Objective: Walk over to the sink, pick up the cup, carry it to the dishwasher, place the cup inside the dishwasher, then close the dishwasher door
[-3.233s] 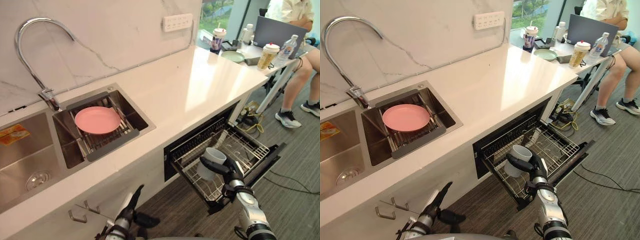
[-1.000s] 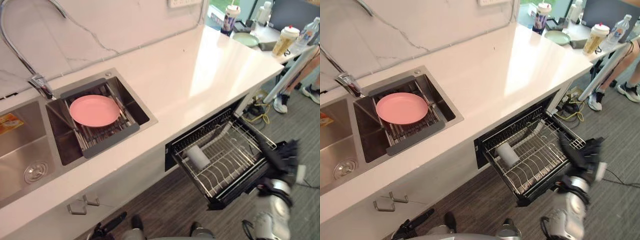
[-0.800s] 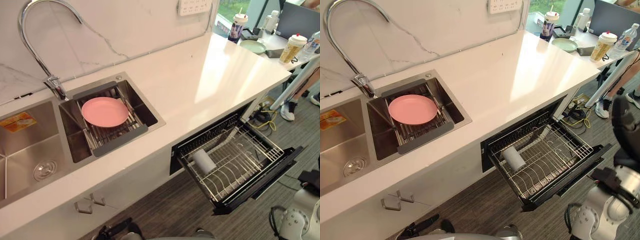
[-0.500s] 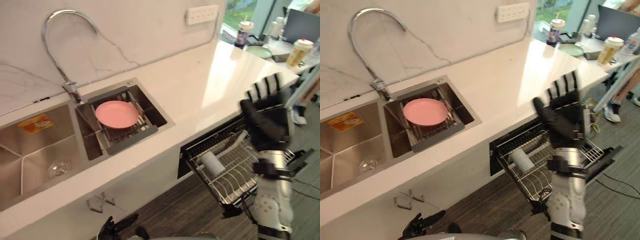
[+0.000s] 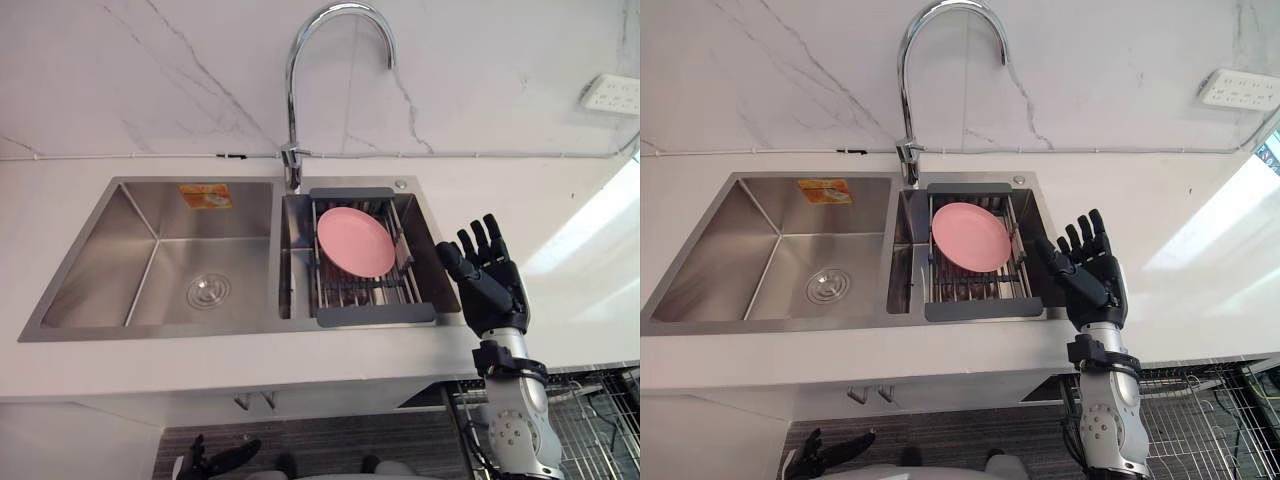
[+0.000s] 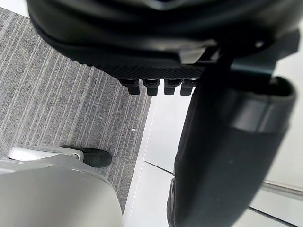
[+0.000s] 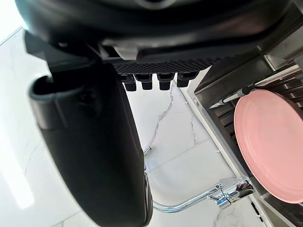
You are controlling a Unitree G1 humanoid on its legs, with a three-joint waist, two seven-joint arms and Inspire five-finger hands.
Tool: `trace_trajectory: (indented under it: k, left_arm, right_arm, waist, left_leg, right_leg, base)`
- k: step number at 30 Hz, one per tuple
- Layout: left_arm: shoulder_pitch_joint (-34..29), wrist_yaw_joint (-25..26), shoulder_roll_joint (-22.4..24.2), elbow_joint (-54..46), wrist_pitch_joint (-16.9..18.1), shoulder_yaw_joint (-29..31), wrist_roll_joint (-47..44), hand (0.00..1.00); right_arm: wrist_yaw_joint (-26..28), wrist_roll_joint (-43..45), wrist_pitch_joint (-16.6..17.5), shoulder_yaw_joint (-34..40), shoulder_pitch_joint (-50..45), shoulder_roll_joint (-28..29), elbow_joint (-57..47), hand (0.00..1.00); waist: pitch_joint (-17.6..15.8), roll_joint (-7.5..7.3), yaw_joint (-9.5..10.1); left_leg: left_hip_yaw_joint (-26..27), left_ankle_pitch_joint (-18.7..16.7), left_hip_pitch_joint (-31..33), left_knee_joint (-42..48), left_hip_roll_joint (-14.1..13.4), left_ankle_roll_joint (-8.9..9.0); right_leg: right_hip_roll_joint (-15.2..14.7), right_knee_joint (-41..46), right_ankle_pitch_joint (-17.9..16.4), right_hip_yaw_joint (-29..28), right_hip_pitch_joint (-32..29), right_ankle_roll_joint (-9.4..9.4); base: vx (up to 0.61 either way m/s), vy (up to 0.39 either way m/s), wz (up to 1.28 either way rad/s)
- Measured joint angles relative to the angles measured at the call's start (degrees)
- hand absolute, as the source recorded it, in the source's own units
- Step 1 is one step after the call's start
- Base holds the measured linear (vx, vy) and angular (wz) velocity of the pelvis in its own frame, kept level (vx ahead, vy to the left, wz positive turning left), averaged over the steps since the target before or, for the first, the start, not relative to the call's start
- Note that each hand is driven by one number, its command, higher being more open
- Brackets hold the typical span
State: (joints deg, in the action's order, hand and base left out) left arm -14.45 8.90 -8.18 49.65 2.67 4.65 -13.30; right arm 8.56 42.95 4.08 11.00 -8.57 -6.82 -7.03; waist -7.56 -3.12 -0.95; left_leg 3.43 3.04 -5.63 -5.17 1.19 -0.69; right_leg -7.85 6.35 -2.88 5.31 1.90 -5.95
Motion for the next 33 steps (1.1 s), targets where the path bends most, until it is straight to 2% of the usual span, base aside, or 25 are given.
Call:
trace_trajectory:
  k: [2,5,6,7,9,10,12,14,15,16,19,20,23,25,28,32,33]
  left_arm:
    - [-0.01,-0.05,-0.05,-0.04,-1.83,0.15,-0.14,1.00]
    - [-0.04,-1.34,-0.36,1.15,-11.72,1.44,-2.58,1.00]
    - [-0.04,-1.82,-0.37,1.88,-13.63,2.32,-3.35,1.00]
    - [-0.10,-2.88,-0.13,2.23,-16.94,4.61,-6.28,1.00]
    - [0.09,-4.63,-0.57,2.19,-19.68,6.18,-8.76,1.00]
    - [0.68,-5.69,-1.14,2.27,-20.47,6.24,-9.11,1.00]
    - [3.23,-6.93,-1.58,4.08,-19.79,6.14,-10.08,1.00]
    - [4.31,-8.40,-0.11,4.74,-16.99,6.23,-12.69,1.00]
    - [3.80,-10.05,0.74,4.14,-15.62,6.05,-12.57,1.00]
    - [3.77,-11.25,0.84,3.92,-15.59,5.98,-12.47,1.00]
    - [3.31,-16.96,1.06,2.31,-15.53,3.89,-9.35,1.00]
    - [3.14,-18.51,1.09,1.80,-14.54,3.79,-6.92,1.00]
    - [2.85,-19.38,1.20,1.78,-13.02,3.52,-4.85,1.00]
    - [2.23,-19.57,0.85,1.81,-13.14,2.52,-7.05,1.00]
    - [1.78,-19.51,0.36,1.92,-14.93,2.40,-12.09,1.00]
    - [0.82,-19.49,0.30,1.92,-15.29,2.80,-13.75,1.00]
    - [0.68,-19.49,0.28,1.92,-15.26,2.83,-13.75,1.00]
  right_arm:
    - [-0.44,0.18,0.00,0.11,0.01,0.00,-0.39,1.00]
    - [-2.57,2.17,-0.02,2.26,0.01,0.00,-1.55,1.00]
    - [-3.05,2.75,-0.02,3.17,0.04,-0.02,-1.96,1.00]
    - [-4.34,3.70,-0.07,5.18,0.08,-0.02,-3.17,1.00]
    - [-6.83,5.99,-0.01,8.19,1.03,-0.22,-5.44,1.00]
    - [-8.68,7.63,0.73,10.22,2.62,-1.20,-6.77,1.00]
    - [-11.09,7.41,3.77,13.64,5.73,-4.04,-8.06,1.00]
    - [-14.22,3.94,6.02,16.28,10.66,-7.34,-9.14,1.00]
    - [-15.14,0.61,6.01,16.44,12.41,-8.80,-9.49,1.00]
    - [-15.27,-1.25,5.55,16.45,12.76,-9.33,-9.64,1.00]
    - [-14.41,-10.44,-0.53,13.46,13.10,-11.08,-9.84,1.00]
    - [-13.28,-12.64,-2.89,12.04,13.02,-11.21,-9.76,1.00]
    - [-11.03,-15.90,-6.75,9.21,12.37,-11.22,-8.93,1.00]
    - [-8.11,-18.64,-10.13,7.96,12.21,-11.40,-7.29,1.00]
    - [-5.04,-23.68,-12.85,5.64,12.13,-13.71,-3.84,1.00]
    - [-3.35,-34.09,-14.14,2.29,12.14,-15.82,-0.21,1.00]
    - [-3.20,-34.19,-14.62,2.06,12.13,-15.96,-0.01,1.00]
  waist:
    - [0.04,0.04,-0.07]
    - [0.49,0.31,-0.78]
    - [0.56,0.43,-0.78]
    - [0.76,0.55,-0.65]
    - [0.83,0.98,-0.78]
    - [0.76,1.24,-1.61]
    - [-0.12,2.26,-2.21]
    - [-1.83,4.61,-2.36]
    - [-2.15,5.56,-2.05]
    - [-2.26,5.79,-1.69]
    - [-2.26,5.84,0.25]
    - [-2.26,5.84,0.72]
    - [-2.28,5.81,1.14]
    - [-2.25,5.75,1.14]
    - [-2.32,5.22,1.08]
    - [-2.06,4.35,1.27]
    - [-2.03,4.10,1.30]
  left_leg:
    - [0.06,-0.13,0.00,-0.01,-0.09,0.09]
    - [5.37,-0.62,-0.16,-0.01,-1.21,-0.11]
    - [5.42,-0.42,-0.29,-0.01,-1.21,0.30]
    - [5.29,-0.43,-0.22,-0.01,-1.20,0.34]
    - [4.90,-0.41,1.11,0.13,-1.20,0.43]
    - [4.74,-0.35,3.25,0.90,-1.23,0.54]
    - [4.77,-0.15,6.77,2.66,-1.22,0.79]
    - [3.07,0.55,7.94,3.47,-0.52,0.56]
    - [1.95,0.72,7.92,3.39,-0.12,0.69]
    - [1.48,0.73,7.71,3.35,-0.01,0.70]
    - [0.29,0.72,7.09,2.98,0.03,0.76]
    - [0.16,0.76,6.87,2.74,0.07,0.81]
    - [0.16,0.95,5.14,1.40,0.26,1.02]
    - [0.29,1.02,3.75,0.40,0.34,1.07]
    - [0.13,1.13,2.70,0.34,0.50,1.04]
    - [-0.40,1.30,2.27,0.19,0.41,1.61]
    - [-0.43,1.25,2.17,0.04,0.40,1.71]
  right_leg:
    - [0.01,-0.56,0.06,0.24,0.38,-0.09]
    - [-0.26,-1.61,0.18,1.59,1.64,-0.28]
    - [-0.28,-1.72,0.21,1.69,1.90,-0.32]
    - [-0.38,-2.22,0.23,2.19,2.18,-0.35]
    - [-0.46,-2.87,0.26,3.39,1.70,-0.34]
    - [-0.81,-2.72,0.25,4.87,0.52,-0.33]
    - [-1.69,-2.26,0.25,8.19,-1.07,-0.35]
    - [-2.75,-1.83,0.30,11.79,-0.92,-0.61]
    - [-3.16,-1.71,0.10,13.21,-0.32,-0.91]
    - [-3.27,-1.71,-0.03,13.88,0.22,-1.03]
    - [-3.22,-1.73,-0.28,15.58,1.33,-1.01]
    - [-3.23,-1.78,-0.30,15.77,1.55,-1.01]
    - [-3.28,-2.39,-0.30,16.07,2.93,-1.02]
    - [-3.33,-2.60,-0.30,16.49,4.06,-1.02]
    - [-3.56,-2.55,-0.66,17.06,5.10,-1.63]
    - [-3.58,-2.36,-0.78,17.81,5.93,-1.82]
    - [-3.60,-2.33,-0.80,17.92,6.07,-1.83]
  base:
    - [0.00,0.000,0.03]
    - [0.02,0.006,0.22]
    - [0.05,0.021,0.14]
    - [0.05,0.011,0.12]
    - [0.02,-0.004,0.24]
    - [-0.01,-0.003,0.58]
    - [-0.01,0.017,0.72]
    - [0.02,0.042,0.69]
    - [0.03,0.030,0.57]
    - [0.05,0.006,0.47]
    - [0.03,-0.015,0.22]
    - [0.02,-0.006,0.07]
    - [0.01,0.000,0.01]
    - [0.01,0.004,-0.02]
    - [0.00,-0.002,0.03]
    - [-0.03,-0.015,0.08]
    - [-0.06,-0.015,0.07]
